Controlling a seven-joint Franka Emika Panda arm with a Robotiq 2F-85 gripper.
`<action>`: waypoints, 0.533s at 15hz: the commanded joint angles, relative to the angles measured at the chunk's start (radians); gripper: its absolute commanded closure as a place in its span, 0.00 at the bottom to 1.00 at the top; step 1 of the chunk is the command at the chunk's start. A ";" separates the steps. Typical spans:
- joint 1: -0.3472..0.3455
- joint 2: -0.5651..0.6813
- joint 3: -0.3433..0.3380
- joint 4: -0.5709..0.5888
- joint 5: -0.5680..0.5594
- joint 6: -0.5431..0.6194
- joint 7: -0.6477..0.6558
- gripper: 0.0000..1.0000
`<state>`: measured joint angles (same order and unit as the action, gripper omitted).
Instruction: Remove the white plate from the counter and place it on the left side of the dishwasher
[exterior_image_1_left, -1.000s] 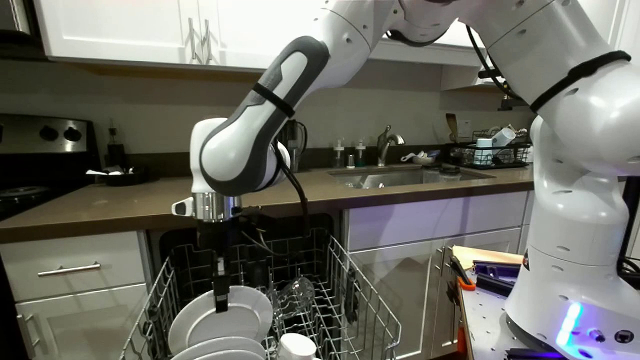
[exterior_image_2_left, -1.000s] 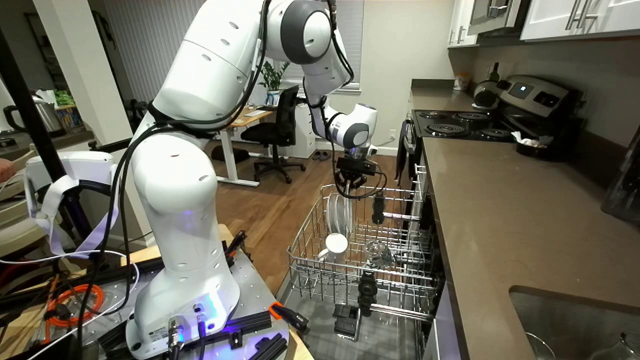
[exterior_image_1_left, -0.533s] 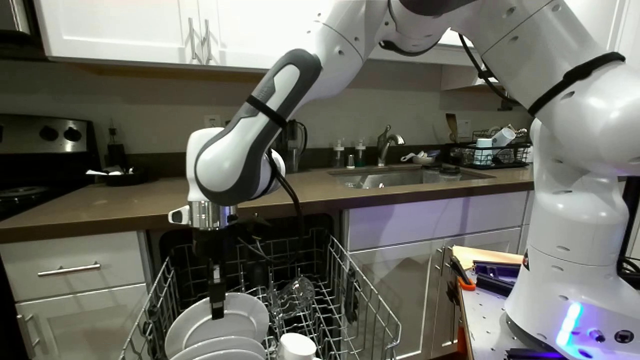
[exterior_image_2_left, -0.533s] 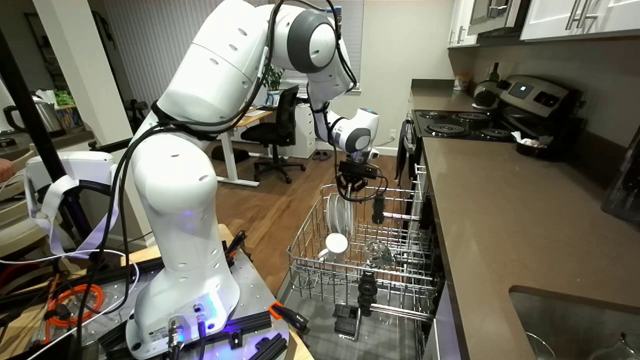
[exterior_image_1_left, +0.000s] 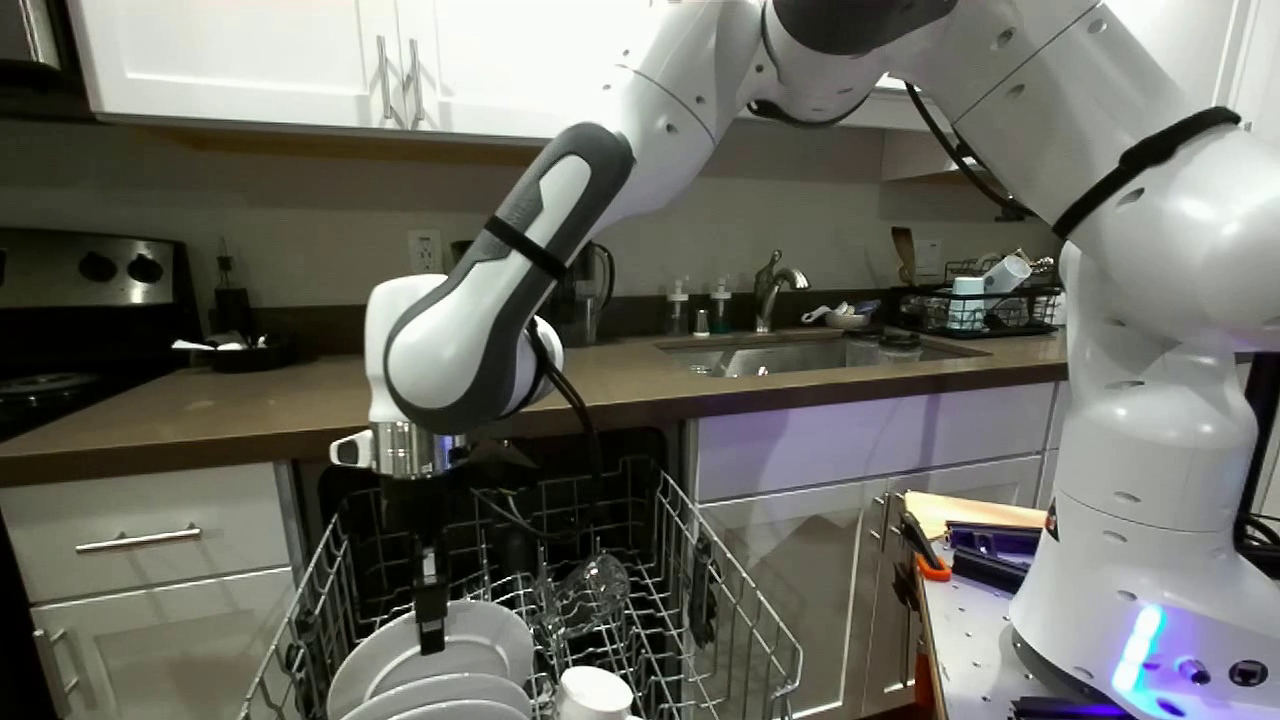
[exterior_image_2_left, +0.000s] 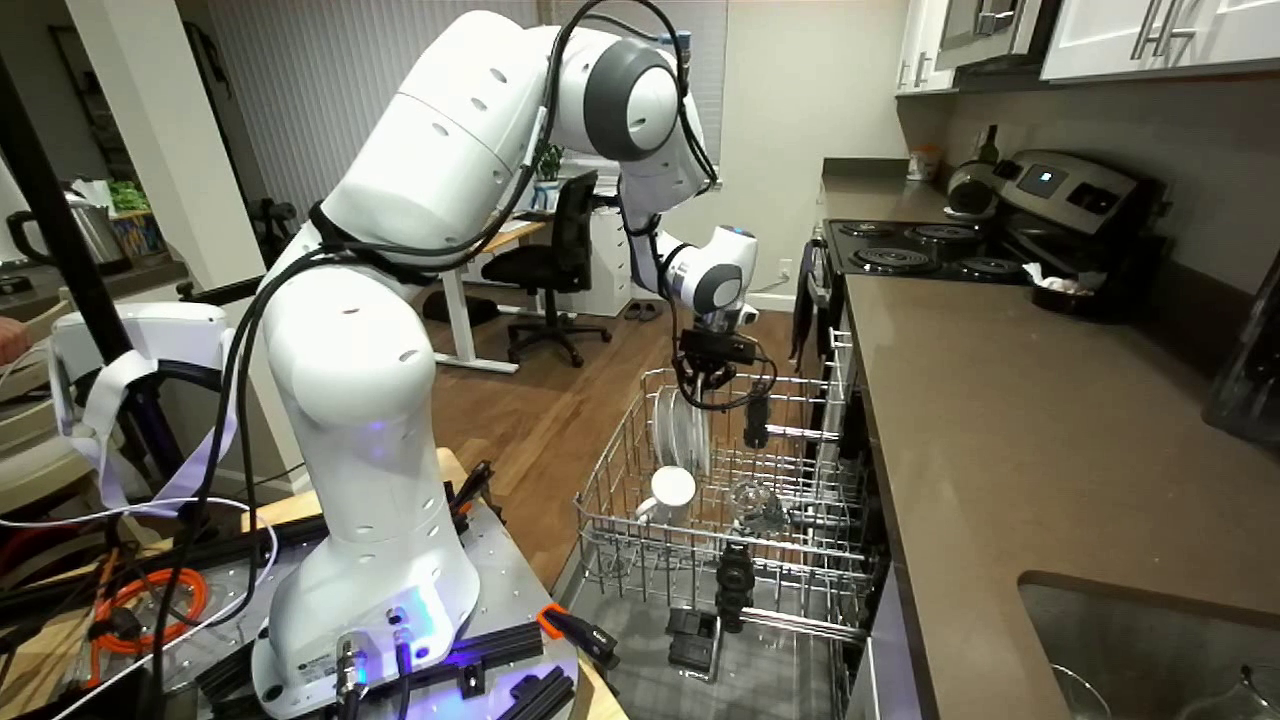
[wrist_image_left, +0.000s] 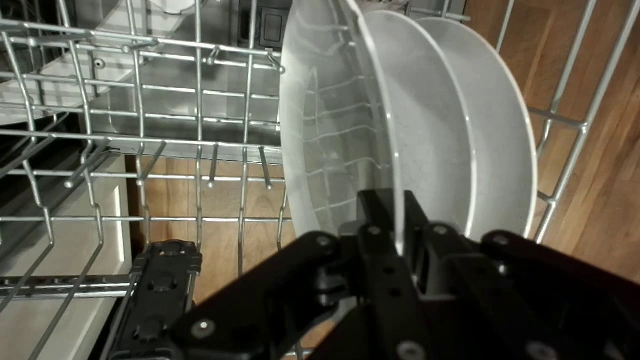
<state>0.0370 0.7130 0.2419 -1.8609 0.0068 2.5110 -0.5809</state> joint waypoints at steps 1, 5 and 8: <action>0.021 0.029 0.001 0.032 -0.031 -0.004 0.034 0.95; 0.052 0.040 -0.020 0.035 -0.073 0.018 0.085 0.94; 0.075 0.047 -0.036 0.035 -0.108 0.037 0.132 0.95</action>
<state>0.0819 0.7537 0.2198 -1.8356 -0.0652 2.5346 -0.5092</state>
